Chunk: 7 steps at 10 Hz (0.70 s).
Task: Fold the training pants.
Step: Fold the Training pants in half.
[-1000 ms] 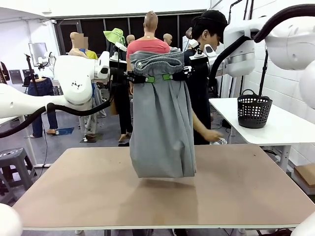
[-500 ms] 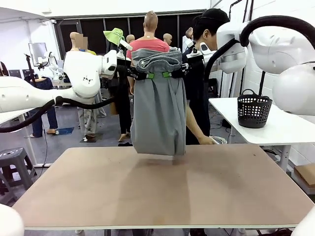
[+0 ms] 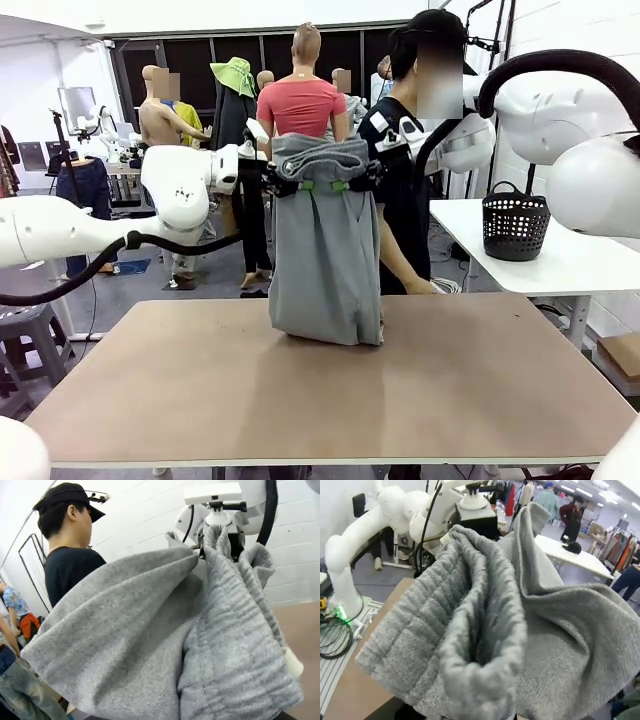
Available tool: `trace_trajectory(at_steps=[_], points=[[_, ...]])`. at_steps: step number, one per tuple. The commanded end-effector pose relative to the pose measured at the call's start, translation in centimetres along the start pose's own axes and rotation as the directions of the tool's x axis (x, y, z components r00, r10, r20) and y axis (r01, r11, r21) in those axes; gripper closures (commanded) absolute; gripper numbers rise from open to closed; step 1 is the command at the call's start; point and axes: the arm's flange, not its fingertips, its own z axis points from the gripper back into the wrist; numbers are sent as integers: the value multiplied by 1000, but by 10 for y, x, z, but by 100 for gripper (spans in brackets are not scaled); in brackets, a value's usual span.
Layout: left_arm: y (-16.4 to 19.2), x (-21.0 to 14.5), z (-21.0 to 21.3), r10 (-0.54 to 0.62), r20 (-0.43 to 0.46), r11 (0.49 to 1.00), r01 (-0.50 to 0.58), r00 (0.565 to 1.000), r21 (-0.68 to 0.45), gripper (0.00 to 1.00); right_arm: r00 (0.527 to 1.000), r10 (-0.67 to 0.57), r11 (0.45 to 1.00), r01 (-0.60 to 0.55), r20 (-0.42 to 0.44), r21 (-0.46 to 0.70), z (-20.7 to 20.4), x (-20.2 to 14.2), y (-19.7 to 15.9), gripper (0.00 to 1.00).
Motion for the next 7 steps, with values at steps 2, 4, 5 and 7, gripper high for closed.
trace_trajectory(at_steps=[2,4,5,7], points=[[-21,4,26,181,-32,983,-180,983,27,100,993,-119,993,119,2,-5,9,-20,26,100],[-52,13,33,341,-140,939,-343,929,13,100,956,-292,955,293,45,-42,5,-25,33,100],[-66,14,37,405,-207,912,-411,890,17,100,913,-402,915,404,69,-14,2,-28,44,100],[-75,3,42,484,-243,869,-495,841,20,100,844,-535,845,534,26,34,-5,-38,62,100]])
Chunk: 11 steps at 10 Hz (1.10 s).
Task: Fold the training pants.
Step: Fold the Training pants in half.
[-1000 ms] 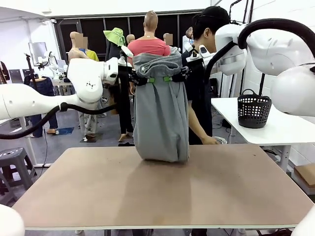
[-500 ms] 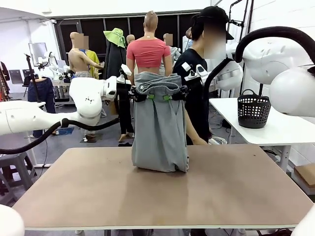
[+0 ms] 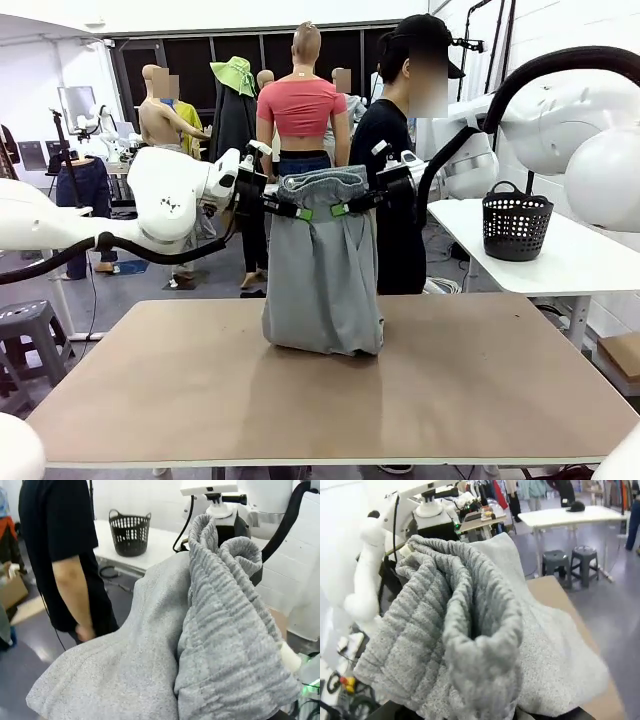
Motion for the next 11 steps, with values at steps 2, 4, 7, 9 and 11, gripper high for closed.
trace_trajectory(at_steps=[2,4,7,9,11], points=[[-3,-25,17,142,35,990,-140,989,-33,100,984,-180,984,180,-8,9,11,-24,23,100],[-1,-20,21,107,46,994,-107,993,-6,100,991,-129,991,130,-18,21,-7,-18,15,100],[-8,-25,1,129,3,990,-129,992,-53,100,991,-129,991,130,-18,21,-7,-18,15,100],[-10,-28,2,135,8,989,-134,991,-56,100,989,-148,989,149,-26,28,-11,-21,20,100],[-31,-55,11,247,-14,964,-247,969,-97,100,967,-254,964,250,25,88,-13,-57,30,100]])
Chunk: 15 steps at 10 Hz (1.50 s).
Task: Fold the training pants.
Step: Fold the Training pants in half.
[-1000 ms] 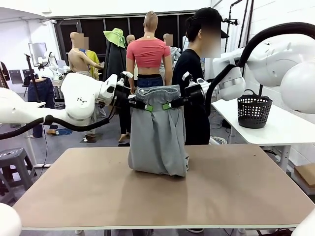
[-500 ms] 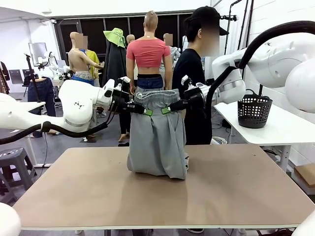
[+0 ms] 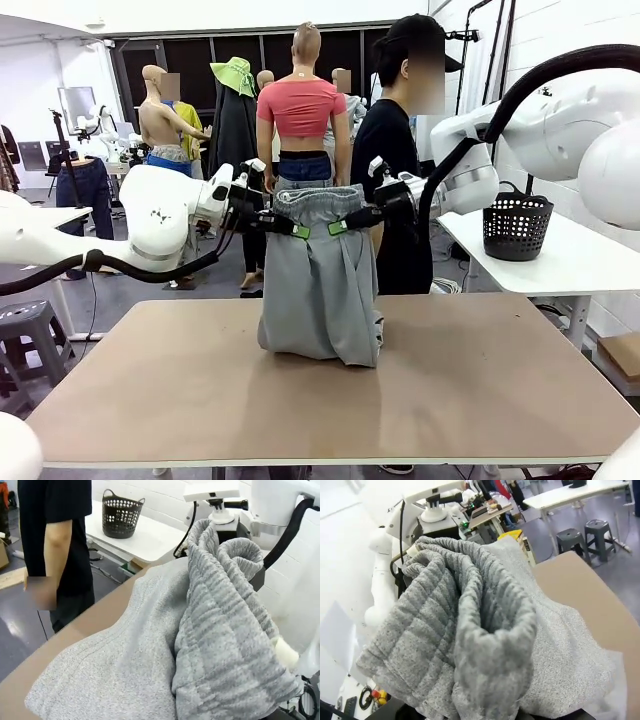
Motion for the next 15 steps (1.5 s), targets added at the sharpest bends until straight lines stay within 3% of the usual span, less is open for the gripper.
trace_trajectory(at_steps=[1,5,7,9,10,11,15], points=[[-17,-30,12,142,-31,989,-143,989,-36,100,991,-121,991,118,57,67,2,-33,7,100],[-22,-84,2,407,-110,903,-417,907,-97,100,928,-365,924,353,72,145,-5,-93,16,100],[-3,-95,-9,474,-151,868,-489,867,-87,100,882,-466,880,454,68,142,-9,-115,3,100],[14,-94,-6,485,-149,869,-494,861,-26,100,863,-501,860,488,65,147,-9,-119,-10,100],[8,-90,-4,445,-124,892,-452,887,-24,100,904,-428,902,426,20,69,-8,-111,-2,100],[-6,-98,-14,468,-143,871,-482,872,-93,100,883,-469,872,460,17,168,-32,-127,1,100],[-7,-97,-16,462,-147,875,-477,875,-88,100,887,-462,877,455,9,155,-37,-124,0,100]])
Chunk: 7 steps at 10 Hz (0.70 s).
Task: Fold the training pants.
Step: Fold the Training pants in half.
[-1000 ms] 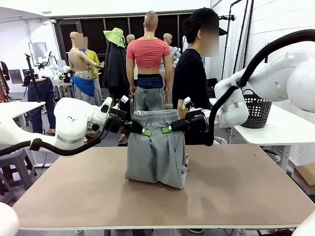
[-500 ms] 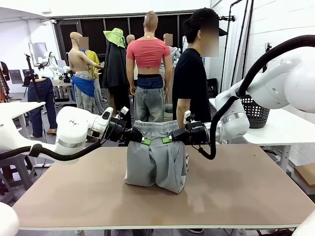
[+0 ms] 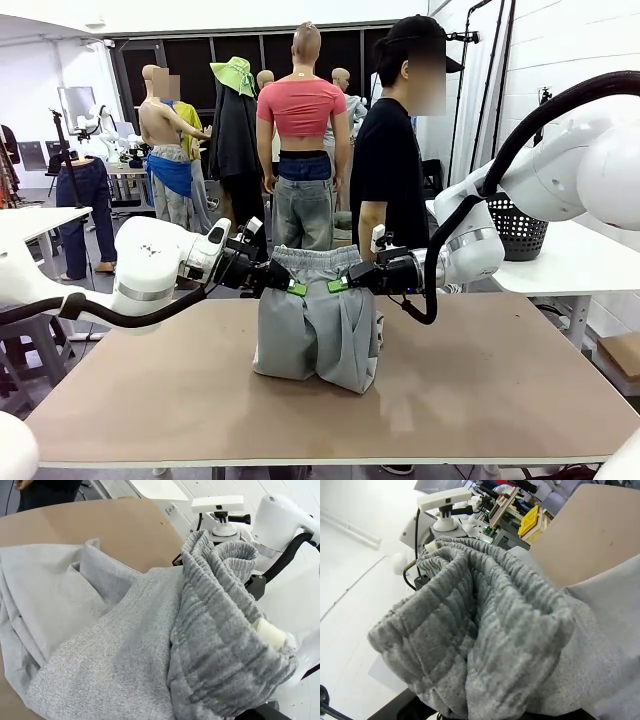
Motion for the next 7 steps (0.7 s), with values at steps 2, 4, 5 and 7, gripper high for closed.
trace_trajectory(at_steps=[2,4,5,7], points=[[20,7,0,182,-101,983,-177,978,52,100,988,-136,989,132,68,68,12,-6,-21,100],[44,14,6,272,-107,961,-265,956,75,100,969,-212,976,205,124,71,24,-15,-35,100],[59,16,8,289,-76,957,-285,954,56,100,961,-235,971,227,149,72,29,-17,-41,100],[84,12,15,336,0,942,-336,942,-11,100,947,-265,964,259,182,55,39,-19,-51,100]])
